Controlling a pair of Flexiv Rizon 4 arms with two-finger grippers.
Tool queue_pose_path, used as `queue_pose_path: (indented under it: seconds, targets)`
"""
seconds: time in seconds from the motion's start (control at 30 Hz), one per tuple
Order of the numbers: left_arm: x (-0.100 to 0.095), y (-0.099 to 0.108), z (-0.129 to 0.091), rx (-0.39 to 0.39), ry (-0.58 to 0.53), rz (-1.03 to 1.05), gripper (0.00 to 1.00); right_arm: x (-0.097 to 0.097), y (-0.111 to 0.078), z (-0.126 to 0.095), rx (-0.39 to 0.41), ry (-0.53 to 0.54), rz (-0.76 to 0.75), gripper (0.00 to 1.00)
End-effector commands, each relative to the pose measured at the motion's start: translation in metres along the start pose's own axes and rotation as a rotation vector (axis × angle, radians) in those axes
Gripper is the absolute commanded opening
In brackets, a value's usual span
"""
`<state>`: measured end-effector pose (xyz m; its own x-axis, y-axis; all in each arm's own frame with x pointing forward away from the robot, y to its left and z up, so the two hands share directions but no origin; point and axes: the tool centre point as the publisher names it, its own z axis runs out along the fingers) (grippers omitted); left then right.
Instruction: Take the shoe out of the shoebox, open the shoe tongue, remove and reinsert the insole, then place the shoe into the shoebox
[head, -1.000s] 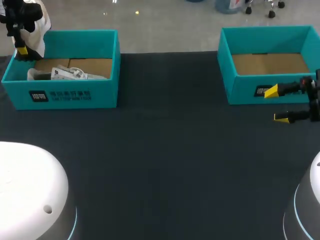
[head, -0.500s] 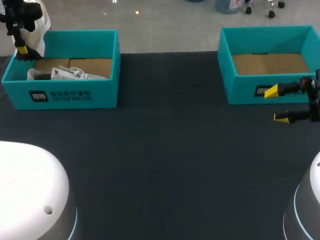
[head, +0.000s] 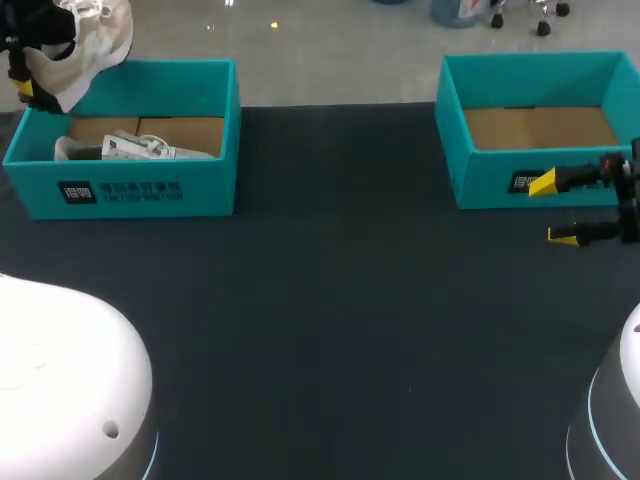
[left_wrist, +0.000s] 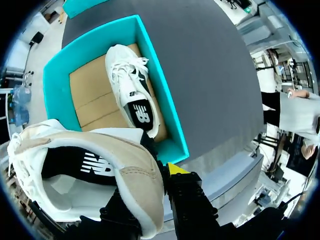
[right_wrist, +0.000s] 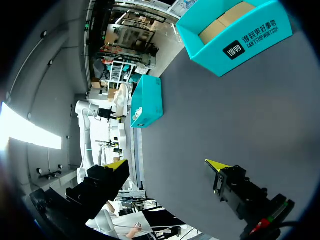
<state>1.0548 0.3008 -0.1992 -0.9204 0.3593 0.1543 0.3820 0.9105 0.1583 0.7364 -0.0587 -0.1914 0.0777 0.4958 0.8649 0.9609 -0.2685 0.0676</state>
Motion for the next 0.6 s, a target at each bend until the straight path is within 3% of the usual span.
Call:
queue_pose_path:
  seconds: [0.03,0.6]
  targets:
    - [0.0026,0.0098,-0.0092,-0.169,0.022,0.885,0.00,0.0005,-0.0010,0.0001,-0.001,-0.005,0.001,1.00]
    - [0.0026,0.0098,-0.0092,-0.169,0.022,0.885,0.00,0.0005,-0.0010,0.0001,-0.001,-0.005,0.001,1.00]
